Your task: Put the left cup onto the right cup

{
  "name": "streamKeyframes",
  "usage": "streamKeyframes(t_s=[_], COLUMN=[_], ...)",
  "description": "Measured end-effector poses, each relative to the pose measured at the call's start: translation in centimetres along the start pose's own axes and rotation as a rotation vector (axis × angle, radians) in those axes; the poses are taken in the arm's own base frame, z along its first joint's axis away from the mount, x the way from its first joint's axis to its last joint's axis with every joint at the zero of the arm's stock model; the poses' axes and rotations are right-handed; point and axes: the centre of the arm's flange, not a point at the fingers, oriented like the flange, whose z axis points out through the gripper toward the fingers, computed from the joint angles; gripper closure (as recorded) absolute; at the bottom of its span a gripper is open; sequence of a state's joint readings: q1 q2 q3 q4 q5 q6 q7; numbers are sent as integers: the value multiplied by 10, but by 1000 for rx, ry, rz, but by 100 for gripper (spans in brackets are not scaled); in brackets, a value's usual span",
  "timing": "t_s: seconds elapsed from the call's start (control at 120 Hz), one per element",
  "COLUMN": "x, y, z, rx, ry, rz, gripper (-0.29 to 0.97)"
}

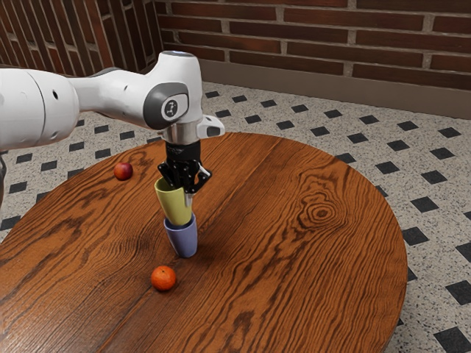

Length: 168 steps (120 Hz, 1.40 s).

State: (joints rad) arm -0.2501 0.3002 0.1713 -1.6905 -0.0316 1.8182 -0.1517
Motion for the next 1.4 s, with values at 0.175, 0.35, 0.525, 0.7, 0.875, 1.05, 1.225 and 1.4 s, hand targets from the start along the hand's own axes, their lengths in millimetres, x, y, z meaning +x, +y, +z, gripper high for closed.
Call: streamKeyframes(t_s=[0.175,0.35,0.525,0.7,0.875,1.05,1.225,1.4], x=[0,2,1,1,3,1,-18,-55], y=[0,-4,-9,-9,-7,-7,-2,-9], z=[5,4,9,9,6,-4,-69,-131], rx=[-3,-1,2,2,0,4,-8,-30], ry=[5,17,10,11,27,43,130,192], rz=[-13,-26,-39,-44,-42,-38,-16,31], gripper=[78,78,78,78,40,18,8,3])
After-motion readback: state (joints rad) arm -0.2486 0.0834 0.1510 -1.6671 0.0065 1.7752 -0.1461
